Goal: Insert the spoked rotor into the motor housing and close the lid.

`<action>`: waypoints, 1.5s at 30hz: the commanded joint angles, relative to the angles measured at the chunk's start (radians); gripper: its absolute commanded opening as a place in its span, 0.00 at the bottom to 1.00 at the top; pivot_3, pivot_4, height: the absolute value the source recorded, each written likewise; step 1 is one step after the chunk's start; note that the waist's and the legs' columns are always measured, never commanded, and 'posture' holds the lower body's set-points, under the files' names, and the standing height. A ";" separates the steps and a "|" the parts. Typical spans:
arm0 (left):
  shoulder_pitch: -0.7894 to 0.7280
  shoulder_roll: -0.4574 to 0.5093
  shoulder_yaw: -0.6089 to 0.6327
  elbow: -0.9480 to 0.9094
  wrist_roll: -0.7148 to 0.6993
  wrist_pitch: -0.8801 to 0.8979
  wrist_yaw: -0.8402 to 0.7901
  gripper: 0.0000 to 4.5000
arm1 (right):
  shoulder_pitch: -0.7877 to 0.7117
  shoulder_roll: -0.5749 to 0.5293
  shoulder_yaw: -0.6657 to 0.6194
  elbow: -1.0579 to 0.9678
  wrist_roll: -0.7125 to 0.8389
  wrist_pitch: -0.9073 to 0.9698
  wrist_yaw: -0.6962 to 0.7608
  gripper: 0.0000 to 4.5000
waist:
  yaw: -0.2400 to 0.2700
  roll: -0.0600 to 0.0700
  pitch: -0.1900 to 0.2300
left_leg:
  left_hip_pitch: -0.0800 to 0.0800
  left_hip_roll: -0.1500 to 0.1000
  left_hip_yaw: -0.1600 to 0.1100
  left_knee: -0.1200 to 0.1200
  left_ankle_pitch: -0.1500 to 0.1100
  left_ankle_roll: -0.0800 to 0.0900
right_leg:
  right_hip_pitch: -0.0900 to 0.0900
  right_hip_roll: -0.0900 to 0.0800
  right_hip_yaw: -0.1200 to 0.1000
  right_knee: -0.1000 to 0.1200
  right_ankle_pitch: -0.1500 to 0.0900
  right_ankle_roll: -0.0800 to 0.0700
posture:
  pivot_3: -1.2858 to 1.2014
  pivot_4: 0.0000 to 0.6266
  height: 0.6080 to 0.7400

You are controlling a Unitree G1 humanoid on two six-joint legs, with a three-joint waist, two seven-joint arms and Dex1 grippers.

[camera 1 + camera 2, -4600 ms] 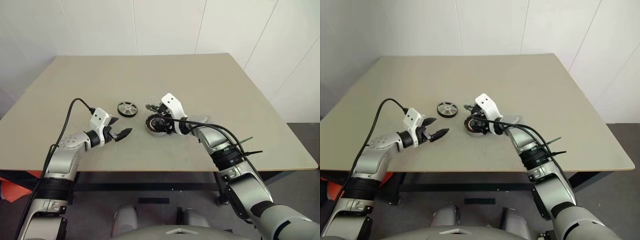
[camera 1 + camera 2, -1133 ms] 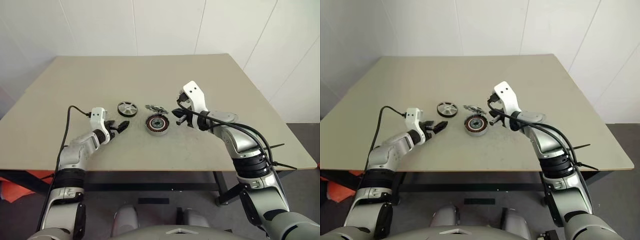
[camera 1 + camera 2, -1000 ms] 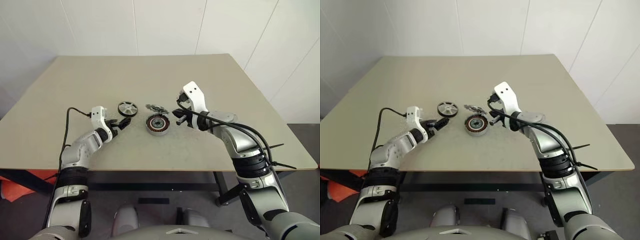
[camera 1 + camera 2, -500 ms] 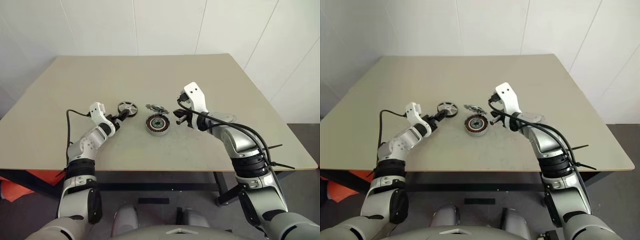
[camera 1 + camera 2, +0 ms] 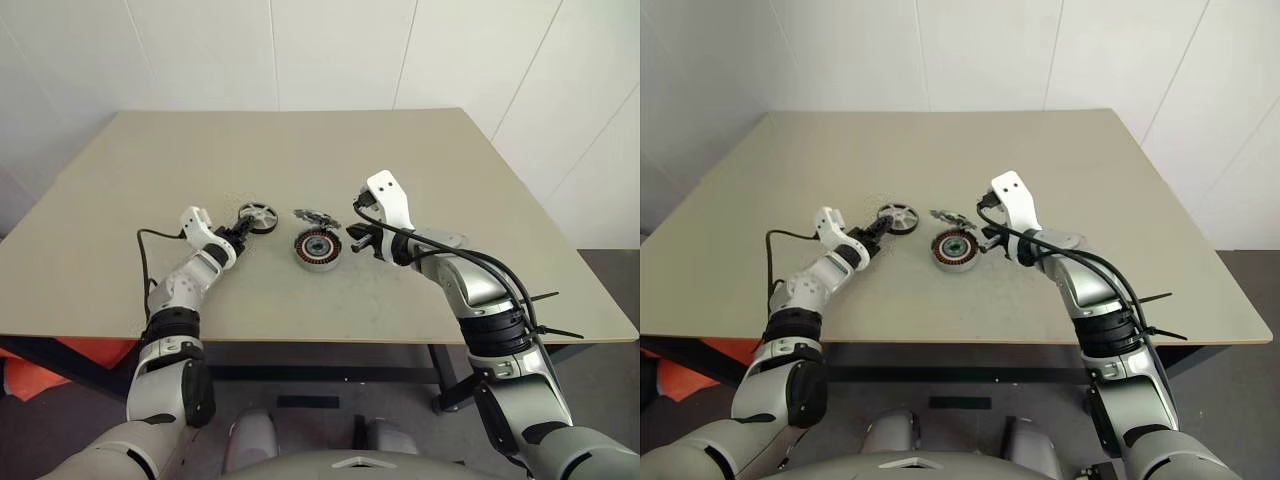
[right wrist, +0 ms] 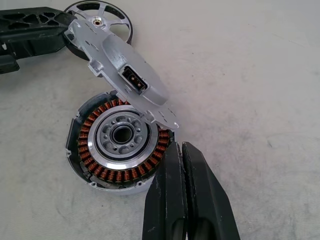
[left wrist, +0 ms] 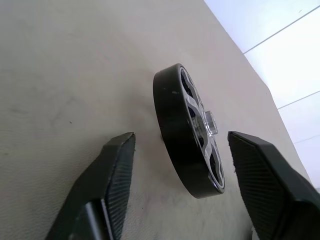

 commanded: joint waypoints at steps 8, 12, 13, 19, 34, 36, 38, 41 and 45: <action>0.010 0.025 0.020 -0.038 -0.046 0.013 -0.042 0.47 | -0.010 0.002 -0.018 -0.011 0.005 -0.020 -0.020 0.00 | -0.001 0.000 0.000 | 0.000 0.000 0.000 0.000 0.000 0.000 | 0.000 0.000 0.000 0.000 0.000 0.000 | 0.52 0.00 1.00; 0.020 0.036 0.029 -0.053 -0.063 0.023 -0.052 0.18 | -0.012 0.001 -0.019 -0.010 0.005 -0.021 -0.023 0.00 | -0.001 0.000 0.000 | 0.000 0.000 0.000 0.000 0.000 0.000 | 0.000 0.000 0.000 -0.001 0.000 0.000 | 0.52 0.00 1.00; 0.025 0.038 0.029 -0.064 -0.071 0.029 -0.057 0.18 | -0.013 0.000 -0.018 -0.010 0.004 -0.022 -0.024 0.00 | -0.003 0.000 0.000 | 0.001 0.000 0.000 0.000 0.000 0.000 | 0.000 0.000 0.000 -0.001 0.000 0.000 | 0.52 0.00 1.00; 0.069 0.044 0.047 -0.148 -0.138 0.097 -0.066 0.18 | -0.017 0.001 -0.014 -0.017 0.005 -0.019 -0.027 0.00 | -0.007 0.000 0.000 | 0.000 0.000 0.000 -0.001 0.000 0.000 | 0.000 0.000 0.000 -0.001 0.000 0.000 | 0.52 0.00 1.00; 0.185 0.211 0.154 -0.226 -0.508 0.719 0.010 0.18 | 0.004 -0.094 -0.052 0.000 -0.015 -0.027 -0.039 0.00 | -0.007 -0.001 0.001 | 0.001 0.000 0.000 -0.001 0.000 0.000 | 0.000 0.001 0.000 -0.001 -0.004 0.006 | 0.52 0.00 1.00; 0.207 0.222 0.104 -0.249 -0.521 0.805 -0.012 0.18 | 0.006 -0.097 -0.051 0.001 -0.019 -0.030 -0.041 0.00 | -0.004 -0.001 0.001 | 0.000 0.000 0.000 -0.001 0.000 0.000 | 0.000 0.000 0.000 -0.001 -0.004 0.006 | 0.52 0.00 1.00; 0.211 0.222 0.088 -0.255 -0.535 0.848 -0.022 0.18 | 0.008 -0.099 -0.052 0.003 -0.021 -0.032 -0.043 0.00 | -0.002 -0.001 0.001 | 0.000 0.000 0.000 -0.001 0.000 0.000 | 0.000 0.000 0.000 -0.001 -0.004 0.006 | 0.52 0.00 1.00; 0.200 0.192 0.059 -0.265 -0.541 0.901 -0.025 0.18 | 0.013 -0.102 -0.056 -0.002 -0.023 -0.030 -0.047 0.00 | -0.003 -0.001 0.001 | 0.001 0.000 0.000 -0.001 0.000 0.000 | 0.000 0.000 0.000 -0.001 -0.004 0.006 | 0.52 0.00 1.00; 0.181 0.155 0.040 -0.272 -0.550 0.962 -0.030 0.18 | 0.030 -0.112 -0.068 -0.026 -0.023 -0.021 -0.056 0.00 | -0.001 -0.001 0.001 | 0.001 0.000 0.000 -0.001 0.000 0.000 | 0.001 0.000 0.000 -0.001 -0.004 0.006 | 0.52 0.00 1.00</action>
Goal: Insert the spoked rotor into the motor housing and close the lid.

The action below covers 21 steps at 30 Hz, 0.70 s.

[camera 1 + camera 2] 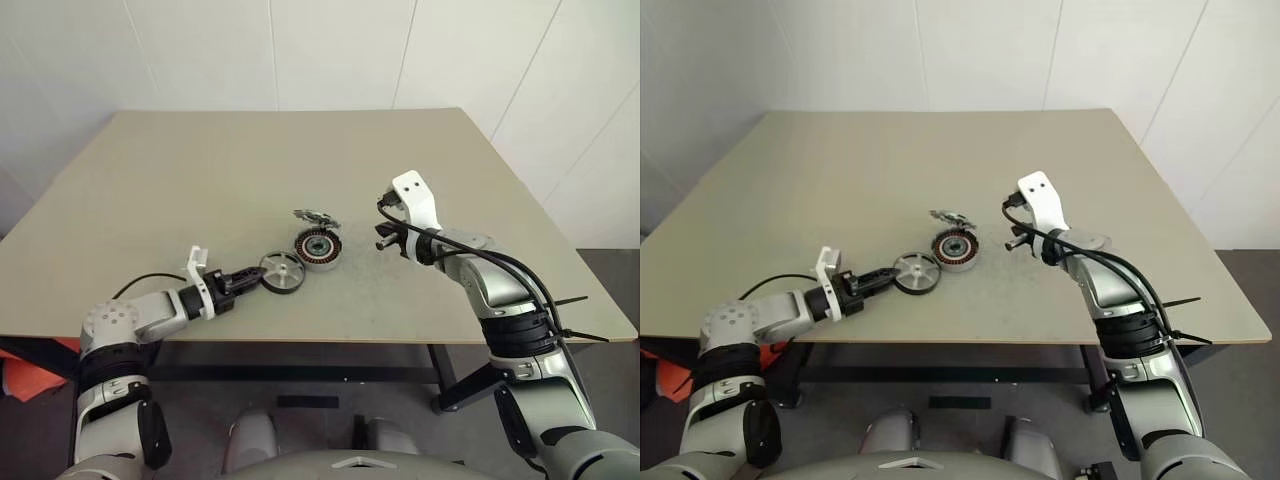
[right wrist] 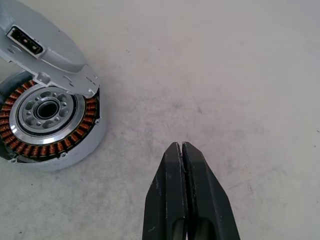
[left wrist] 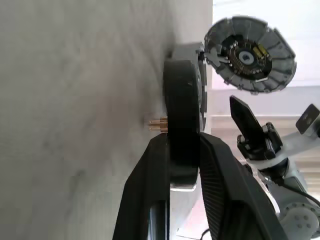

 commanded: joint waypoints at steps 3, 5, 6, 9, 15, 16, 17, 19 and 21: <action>-0.025 0.005 -0.038 -0.042 -0.027 0.104 -0.049 0.18 | 0.010 -0.019 -0.037 -0.055 -0.002 -0.004 -0.018 0.00 | -0.001 0.000 0.000 | 0.000 0.000 0.000 0.000 0.000 0.000 | 0.000 0.000 0.000 0.000 0.001 -0.002 | 0.52 0.00 1.00; -0.025 0.017 -0.055 -0.044 -0.016 0.124 -0.067 0.18 | 0.012 -0.021 -0.038 -0.055 -0.001 -0.005 -0.021 0.00 | -0.003 0.000 0.000 | 0.000 0.000 0.000 0.000 0.000 0.000 | 0.000 0.000 0.000 0.000 0.001 -0.002 | 0.52 0.00 1.00; -0.026 0.022 -0.068 -0.048 -0.015 0.135 -0.081 0.18 | 0.013 -0.021 -0.038 -0.056 -0.001 -0.006 -0.022 0.00 | -0.005 0.000 0.000 | 0.000 0.000 0.000 0.000 0.000 0.000 | 0.000 0.000 0.000 0.000 0.001 -0.002 | 0.52 0.00 1.00; -0.055 0.011 -0.077 -0.038 -0.037 0.154 -0.113 0.18 | 0.014 -0.019 -0.037 -0.056 0.000 -0.008 -0.026 0.00 | -0.006 0.000 0.000 | 0.000 0.000 0.000 0.000 0.000 0.000 | 0.000 0.001 0.000 0.000 0.001 -0.002 | 0.52 0.00 1.00; -0.108 -0.044 -0.101 -0.010 -0.021 0.154 -0.130 0.18 | 0.014 -0.017 -0.034 -0.060 0.002 -0.008 -0.031 0.00 | -0.001 0.000 0.000 | 0.000 -0.001 0.000 0.001 0.000 0.000 | 0.001 0.000 0.000 0.000 0.001 -0.002 | 0.52 0.00 1.00; -0.112 -0.050 -0.107 -0.010 -0.017 0.154 -0.133 0.18 | 0.015 -0.017 -0.032 -0.060 0.002 -0.009 -0.031 0.00 | -0.001 0.000 0.000 | 0.000 -0.001 0.000 0.001 0.000 0.000 | 0.001 0.000 0.000 0.000 0.001 -0.002 | 0.52 0.00 1.00; -0.118 -0.057 -0.108 -0.006 -0.010 0.152 -0.133 0.18 | 0.016 -0.017 -0.031 -0.061 0.002 -0.009 -0.032 0.00 | -0.001 0.000 0.000 | 0.001 0.000 0.000 0.000 0.000 0.000 | 0.001 0.000 0.000 0.000 0.001 -0.002 | 0.52 0.00 1.00; -0.132 -0.065 -0.110 0.011 0.011 0.129 -0.135 0.18 | 0.017 -0.014 -0.030 -0.059 0.001 -0.009 -0.033 0.00 | -0.001 0.000 0.000 | 0.000 0.000 0.000 0.000 0.000 0.000 | 0.001 0.000 0.000 0.000 0.003 -0.004 | 0.52 0.00 1.00; -0.144 -0.070 -0.112 0.023 0.027 0.095 -0.142 0.18 | 0.018 -0.013 -0.029 -0.060 0.002 -0.008 -0.034 0.00 | -0.002 0.000 0.000 | 0.000 0.000 0.000 0.000 0.000 0.000 | 0.001 0.000 0.000 0.000 0.003 -0.005 | 0.52 0.00 1.00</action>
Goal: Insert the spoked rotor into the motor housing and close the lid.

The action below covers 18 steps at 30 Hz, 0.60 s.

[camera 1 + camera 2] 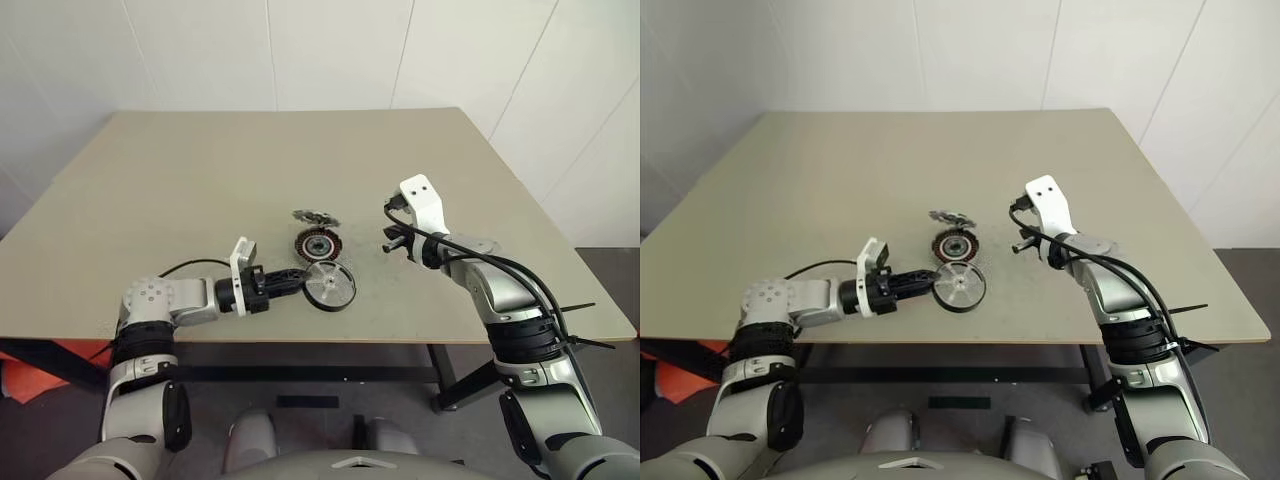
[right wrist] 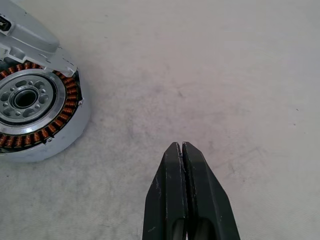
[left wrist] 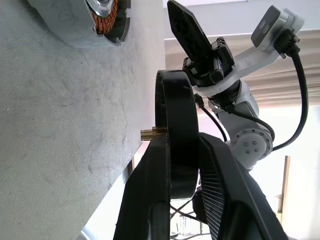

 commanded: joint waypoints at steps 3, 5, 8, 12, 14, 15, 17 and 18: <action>-0.059 -0.022 0.012 0.039 0.023 -0.073 -0.037 0.18 | -0.010 0.002 -0.012 -0.042 0.001 -0.011 -0.005 0.00 | 0.000 0.000 0.000 | 0.000 0.000 0.000 0.000 0.000 0.000 | 0.000 0.000 0.000 0.000 0.000 0.000 | 0.52 0.00 1.00; -0.071 -0.041 0.013 0.053 0.023 -0.085 -0.043 0.18 | -0.009 0.004 -0.008 -0.036 -0.001 -0.014 -0.005 0.00 | 0.001 0.000 0.000 | 0.000 -0.001 0.000 0.000 0.000 0.000 | 0.000 0.000 0.000 0.000 0.000 0.000 | 0.52 0.00 1.00; -0.085 -0.072 0.018 0.062 0.017 -0.090 -0.049 0.18 | -0.009 0.009 -0.001 -0.035 -0.002 -0.013 -0.005 0.00 | 0.002 0.000 0.000 | 0.000 -0.001 0.000 0.000 0.000 0.000 | 0.001 -0.001 0.000 0.000 0.000 0.000 | 0.52 0.00 1.00; -0.090 -0.089 0.022 0.067 0.040 -0.135 -0.037 0.18 | -0.008 0.006 -0.002 -0.035 -0.002 -0.012 -0.002 0.00 | 0.002 0.000 0.000 | 0.000 -0.001 0.000 0.000 0.000 0.000 | 0.000 -0.001 0.000 -0.001 0.000 0.000 | 0.52 0.00 1.00; -0.096 -0.096 0.034 0.076 0.043 -0.163 -0.034 0.18 | -0.007 0.005 0.000 -0.032 -0.003 -0.014 0.000 0.00 | 0.001 0.000 0.000 | 0.000 -0.001 0.000 0.000 0.000 0.000 | 0.000 0.000 0.000 -0.001 0.000 0.000 | 0.52 0.00 1.00; -0.099 -0.099 0.039 0.079 0.042 -0.171 -0.034 0.18 | -0.007 0.005 0.001 -0.031 -0.003 -0.015 0.000 0.00 | 0.001 0.000 0.000 | 0.000 -0.001 0.000 0.000 0.000 0.000 | 0.000 0.000 0.000 -0.001 0.000 0.000 | 0.52 0.00 1.00; -0.105 -0.111 0.050 0.080 0.042 -0.193 -0.026 0.18 | -0.006 0.005 0.008 -0.029 -0.007 -0.018 0.002 0.00 | 0.001 0.000 0.000 | 0.000 -0.001 0.000 0.000 0.000 0.000 | 0.000 -0.001 0.000 -0.001 0.000 0.000 | 0.52 0.00 1.00; -0.108 -0.119 0.059 0.080 0.041 -0.206 -0.016 0.18 | -0.006 0.005 0.011 -0.028 -0.008 -0.019 0.002 0.00 | 0.002 0.000 0.000 | 0.000 -0.001 0.000 0.000 0.000 0.000 | 0.000 -0.001 0.000 -0.001 0.000 0.000 | 0.52 0.00 1.00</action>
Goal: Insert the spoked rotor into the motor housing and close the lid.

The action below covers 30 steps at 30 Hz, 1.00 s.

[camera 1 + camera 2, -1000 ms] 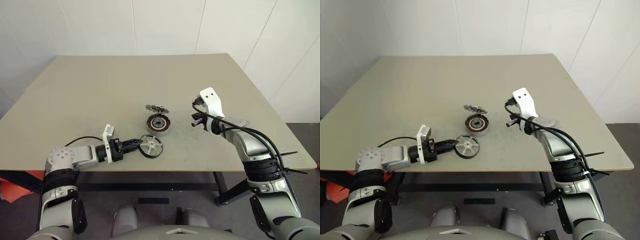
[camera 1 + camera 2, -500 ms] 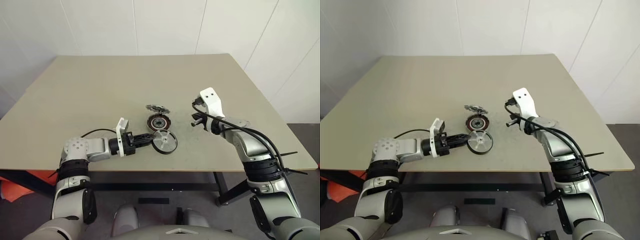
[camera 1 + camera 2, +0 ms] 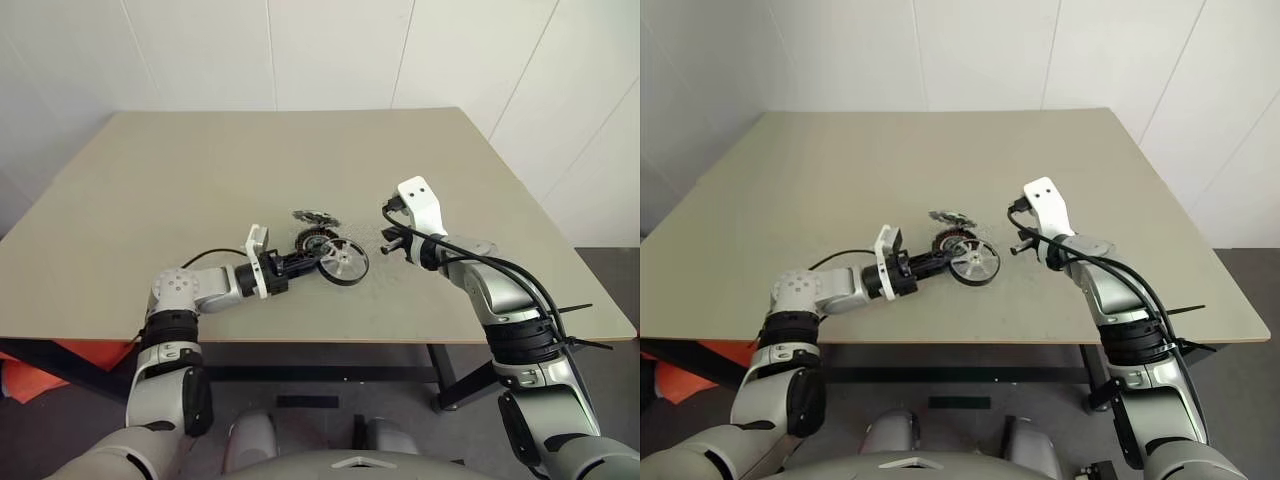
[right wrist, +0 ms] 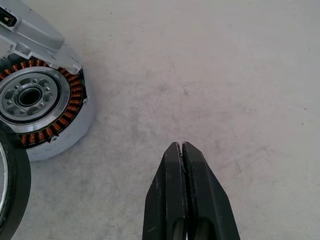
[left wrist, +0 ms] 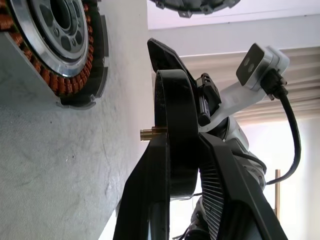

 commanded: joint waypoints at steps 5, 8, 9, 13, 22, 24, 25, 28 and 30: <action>-0.038 -0.048 0.067 -0.024 -0.031 -0.065 0.036 0.18 | -0.010 -0.001 0.010 -0.024 -0.007 -0.023 0.001 0.00 | 0.000 0.000 0.000 | 0.000 0.000 0.000 0.000 0.000 0.000 | 0.000 0.000 0.000 0.000 0.000 0.000 | 0.52 0.00 1.00; -0.034 -0.056 0.080 -0.031 -0.031 -0.069 0.053 0.18 | -0.012 -0.001 0.011 -0.020 -0.008 -0.025 0.001 0.00 | 0.000 0.000 0.000 | 0.000 0.000 0.000 0.000 0.000 0.000 | 0.000 0.000 0.000 0.000 0.000 0.000 | 0.52 0.00 1.00; -0.035 -0.057 0.089 -0.026 -0.030 -0.076 0.063 0.18 | -0.012 -0.001 0.011 -0.018 -0.008 -0.026 0.001 0.00 | 0.000 0.000 0.000 | 0.000 0.000 0.000 0.000 0.000 0.000 | 0.000 0.000 0.000 0.000 0.000 0.000 | 0.52 0.00 1.00; -0.039 -0.055 0.105 -0.028 -0.030 -0.090 0.078 0.18 | -0.016 -0.001 0.012 -0.013 -0.009 -0.029 0.001 0.00 | 0.000 0.000 0.000 | 0.000 0.000 0.000 0.000 0.000 0.000 | 0.000 0.000 0.000 0.000 0.000 0.000 | 0.52 0.00 1.00; -0.041 -0.053 0.139 -0.022 -0.038 -0.118 0.104 0.18 | -0.020 -0.002 0.013 -0.006 -0.010 -0.032 0.001 0.00 | 0.000 0.000 0.000 | 0.000 0.000 0.000 0.000 0.000 0.000 | 0.000 0.000 0.000 0.000 0.000 0.000 | 0.52 0.00 1.00; -0.042 -0.054 0.142 -0.011 -0.028 -0.138 0.107 0.18 | -0.021 -0.001 0.015 -0.003 -0.011 -0.033 0.001 0.00 | 0.000 0.000 0.000 | 0.000 0.000 0.000 0.000 0.000 0.000 | 0.000 0.000 0.000 0.000 0.000 0.000 | 0.52 0.00 1.00; -0.042 -0.054 0.142 -0.007 -0.026 -0.143 0.108 0.18 | -0.021 -0.001 0.016 -0.003 -0.011 -0.034 0.001 0.00 | 0.000 0.000 0.000 | 0.000 0.000 0.000 0.000 0.000 0.000 | 0.000 0.000 0.000 0.000 0.000 0.000 | 0.52 0.00 1.00; -0.046 -0.060 0.141 -0.002 -0.026 -0.161 0.115 0.18 | -0.021 -0.002 0.017 -0.001 -0.011 -0.035 0.003 0.00 | 0.000 0.000 0.000 | 0.000 0.000 0.000 0.000 0.000 0.000 | 0.000 0.000 0.000 0.000 0.000 0.000 | 0.52 0.00 1.00; -0.047 -0.063 0.140 -0.004 -0.029 -0.167 0.120 0.18 | -0.021 -0.003 0.018 0.000 -0.011 -0.036 0.003 0.00 | 0.000 0.000 0.000 | 0.000 0.000 0.000 0.000 0.000 0.000 | 0.000 0.000 0.000 -0.001 0.000 0.000 | 0.52 0.00 1.00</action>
